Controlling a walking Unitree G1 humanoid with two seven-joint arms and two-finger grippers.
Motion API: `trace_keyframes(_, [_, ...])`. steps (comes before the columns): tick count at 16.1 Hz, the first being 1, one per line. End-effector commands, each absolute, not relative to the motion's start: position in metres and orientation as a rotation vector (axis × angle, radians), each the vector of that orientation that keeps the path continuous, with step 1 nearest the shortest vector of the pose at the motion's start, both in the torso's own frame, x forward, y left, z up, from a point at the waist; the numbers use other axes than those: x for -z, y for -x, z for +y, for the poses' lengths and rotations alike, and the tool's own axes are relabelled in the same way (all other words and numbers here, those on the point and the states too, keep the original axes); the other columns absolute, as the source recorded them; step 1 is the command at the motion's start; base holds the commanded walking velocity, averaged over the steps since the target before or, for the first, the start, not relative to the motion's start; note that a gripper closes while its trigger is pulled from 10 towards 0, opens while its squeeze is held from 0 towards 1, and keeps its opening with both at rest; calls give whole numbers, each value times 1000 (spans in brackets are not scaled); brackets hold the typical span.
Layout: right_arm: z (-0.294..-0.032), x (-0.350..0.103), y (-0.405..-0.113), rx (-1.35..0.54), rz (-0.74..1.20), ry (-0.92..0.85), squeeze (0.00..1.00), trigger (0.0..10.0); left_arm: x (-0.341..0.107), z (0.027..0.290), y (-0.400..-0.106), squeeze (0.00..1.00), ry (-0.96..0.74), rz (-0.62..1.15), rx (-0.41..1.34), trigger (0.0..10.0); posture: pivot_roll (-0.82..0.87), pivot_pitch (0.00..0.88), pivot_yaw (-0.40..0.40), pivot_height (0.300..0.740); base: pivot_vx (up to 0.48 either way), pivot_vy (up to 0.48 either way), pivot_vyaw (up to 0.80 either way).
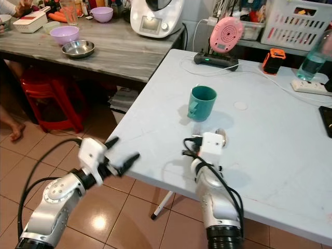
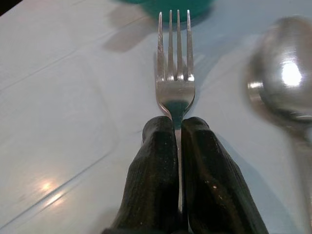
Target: Setting the table
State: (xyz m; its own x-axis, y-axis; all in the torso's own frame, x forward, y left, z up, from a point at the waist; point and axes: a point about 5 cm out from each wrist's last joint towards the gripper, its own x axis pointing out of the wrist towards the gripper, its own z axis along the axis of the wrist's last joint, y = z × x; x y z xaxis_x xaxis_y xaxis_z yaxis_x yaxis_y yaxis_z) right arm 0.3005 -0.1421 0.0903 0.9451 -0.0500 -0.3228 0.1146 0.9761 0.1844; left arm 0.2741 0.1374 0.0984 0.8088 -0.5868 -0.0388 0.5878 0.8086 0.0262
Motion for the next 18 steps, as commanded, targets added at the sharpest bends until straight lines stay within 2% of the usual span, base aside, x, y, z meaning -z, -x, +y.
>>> trace_keyframes(1, [-147, -97, -300, 113, 295, -214, 0, 0, -99, 139, -277, 0, -49, 28, 603, 10000, -1, 47, -28, 740, 0, 0, 0])
trace_keyframes(4, [-147, -97, -300, 113, 295, -214, 0, 0, -99, 139, -277, 0, -49, 28, 603, 10000, -1, 47, -28, 740, 0, 0, 0])
trace_keyframes(5, [-147, -120, -300, 112, 161, -195, 0, 10000, -100, 142, -282, 0, -6, 31, 536, 10000, -17, 49, -28, 740, 0, 0, 0])
trace_keyframes(8, [-147, -128, -298, 118, 113, -195, 0, 10000, -100, 138, -284, 0, 16, 24, 525, 10000, -23, 46, -27, 740, 0, 0, -160])
trace_keyframes(14, [-147, -129, -297, 107, 100, -176, 0, 10000, -100, 136, -284, 0, 23, 20, 523, 10000, -24, 45, -30, 740, 0, 336, -800])
trace_keyframes(18, [-146, -130, -297, 103, 91, -172, 0, 10000, -101, 135, -284, 0, 24, 15, 525, 10000, -23, 43, -28, 740, 0, 376, -373])
